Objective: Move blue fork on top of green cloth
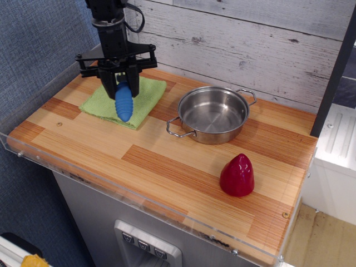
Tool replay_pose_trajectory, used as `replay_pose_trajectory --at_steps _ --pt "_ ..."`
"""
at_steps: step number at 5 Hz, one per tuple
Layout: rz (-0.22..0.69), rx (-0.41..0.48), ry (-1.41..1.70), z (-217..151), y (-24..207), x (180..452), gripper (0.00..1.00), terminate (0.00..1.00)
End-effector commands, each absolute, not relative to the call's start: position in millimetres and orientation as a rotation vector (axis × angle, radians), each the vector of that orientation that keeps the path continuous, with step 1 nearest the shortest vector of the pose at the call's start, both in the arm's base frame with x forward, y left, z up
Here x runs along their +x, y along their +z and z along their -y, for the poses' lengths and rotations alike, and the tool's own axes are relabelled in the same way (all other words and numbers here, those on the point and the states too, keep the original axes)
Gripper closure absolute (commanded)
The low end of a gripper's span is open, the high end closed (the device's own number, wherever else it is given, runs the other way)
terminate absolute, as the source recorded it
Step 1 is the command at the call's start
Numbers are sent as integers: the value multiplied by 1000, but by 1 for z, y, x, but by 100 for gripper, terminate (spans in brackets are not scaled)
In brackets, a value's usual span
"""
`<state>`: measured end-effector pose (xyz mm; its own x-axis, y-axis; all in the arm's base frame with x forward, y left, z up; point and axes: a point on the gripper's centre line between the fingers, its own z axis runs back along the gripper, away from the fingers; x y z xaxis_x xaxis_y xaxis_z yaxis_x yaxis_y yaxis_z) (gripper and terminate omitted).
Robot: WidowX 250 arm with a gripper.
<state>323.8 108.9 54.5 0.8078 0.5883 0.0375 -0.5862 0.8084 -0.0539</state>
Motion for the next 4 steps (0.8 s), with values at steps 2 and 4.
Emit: replay_pose_trajectory --at_steps 2,4 --pt "181 27 597 -125 55 340 100 0" --pt "194 51 593 -126 40 345 100 0"
